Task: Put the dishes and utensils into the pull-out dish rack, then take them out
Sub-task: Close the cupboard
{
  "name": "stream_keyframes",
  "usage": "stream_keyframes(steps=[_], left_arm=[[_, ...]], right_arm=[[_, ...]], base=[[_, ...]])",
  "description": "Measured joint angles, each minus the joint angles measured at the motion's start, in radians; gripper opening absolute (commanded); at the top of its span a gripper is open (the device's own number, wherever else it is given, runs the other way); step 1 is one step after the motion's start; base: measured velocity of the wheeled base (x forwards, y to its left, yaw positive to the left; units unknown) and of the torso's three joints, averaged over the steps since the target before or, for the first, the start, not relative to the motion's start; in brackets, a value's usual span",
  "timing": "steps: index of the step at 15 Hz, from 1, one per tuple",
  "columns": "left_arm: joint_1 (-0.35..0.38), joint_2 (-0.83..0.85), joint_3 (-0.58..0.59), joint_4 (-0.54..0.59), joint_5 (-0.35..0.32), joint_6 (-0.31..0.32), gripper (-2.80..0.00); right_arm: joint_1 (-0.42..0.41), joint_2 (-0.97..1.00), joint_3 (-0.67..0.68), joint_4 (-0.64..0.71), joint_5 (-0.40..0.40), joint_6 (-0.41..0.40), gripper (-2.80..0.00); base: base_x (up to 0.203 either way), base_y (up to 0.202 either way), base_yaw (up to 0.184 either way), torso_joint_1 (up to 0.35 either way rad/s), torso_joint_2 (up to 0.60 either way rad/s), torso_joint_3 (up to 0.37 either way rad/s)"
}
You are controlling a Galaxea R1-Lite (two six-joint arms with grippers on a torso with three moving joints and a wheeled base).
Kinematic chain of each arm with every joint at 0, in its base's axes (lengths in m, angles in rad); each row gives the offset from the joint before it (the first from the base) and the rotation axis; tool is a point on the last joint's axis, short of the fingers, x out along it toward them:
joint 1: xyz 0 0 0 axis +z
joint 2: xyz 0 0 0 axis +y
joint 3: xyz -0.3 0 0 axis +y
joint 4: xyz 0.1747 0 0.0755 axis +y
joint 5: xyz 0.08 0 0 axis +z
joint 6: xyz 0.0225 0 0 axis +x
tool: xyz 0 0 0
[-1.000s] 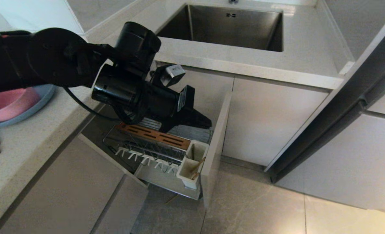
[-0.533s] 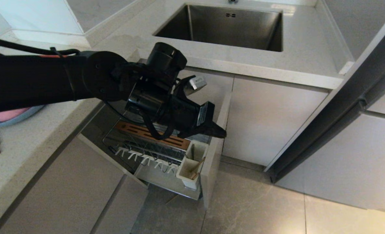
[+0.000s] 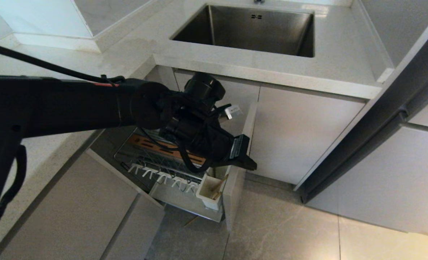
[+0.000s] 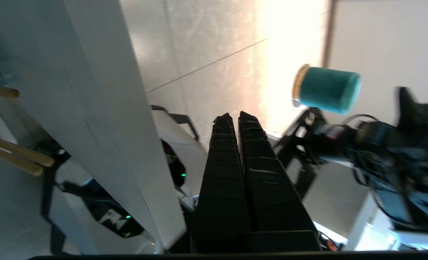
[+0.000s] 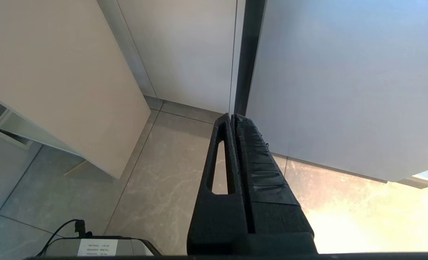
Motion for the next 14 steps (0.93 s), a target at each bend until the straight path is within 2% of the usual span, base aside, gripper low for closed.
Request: stream_keyframes(steps=[3,5,10,14], left_arm=[[-0.016,0.026,0.005,-0.018,0.076,0.006,-2.8],[-0.024,0.037,0.014,-0.035,0.139,0.032,-2.8],[-0.04,0.038,0.02,-0.044,0.275,0.036,-2.8],[-0.042,0.024,0.019,-0.041,0.323,0.04,-2.8]], right_arm=[[0.0,0.0,0.0,0.0,0.0,0.0,-2.8],[0.0,0.0,0.0,0.0,0.0,0.0,-2.8],[0.0,0.0,0.0,0.0,0.0,0.0,-2.8],[0.0,0.0,0.0,0.0,0.0,0.0,-2.8]], base=[[0.0,0.0,0.0,0.0,0.0,0.0],[0.0,0.0,0.0,0.0,0.0,0.0],[0.0,0.0,0.0,0.0,0.0,0.0],[0.0,0.0,0.0,0.0,0.0,0.0]])
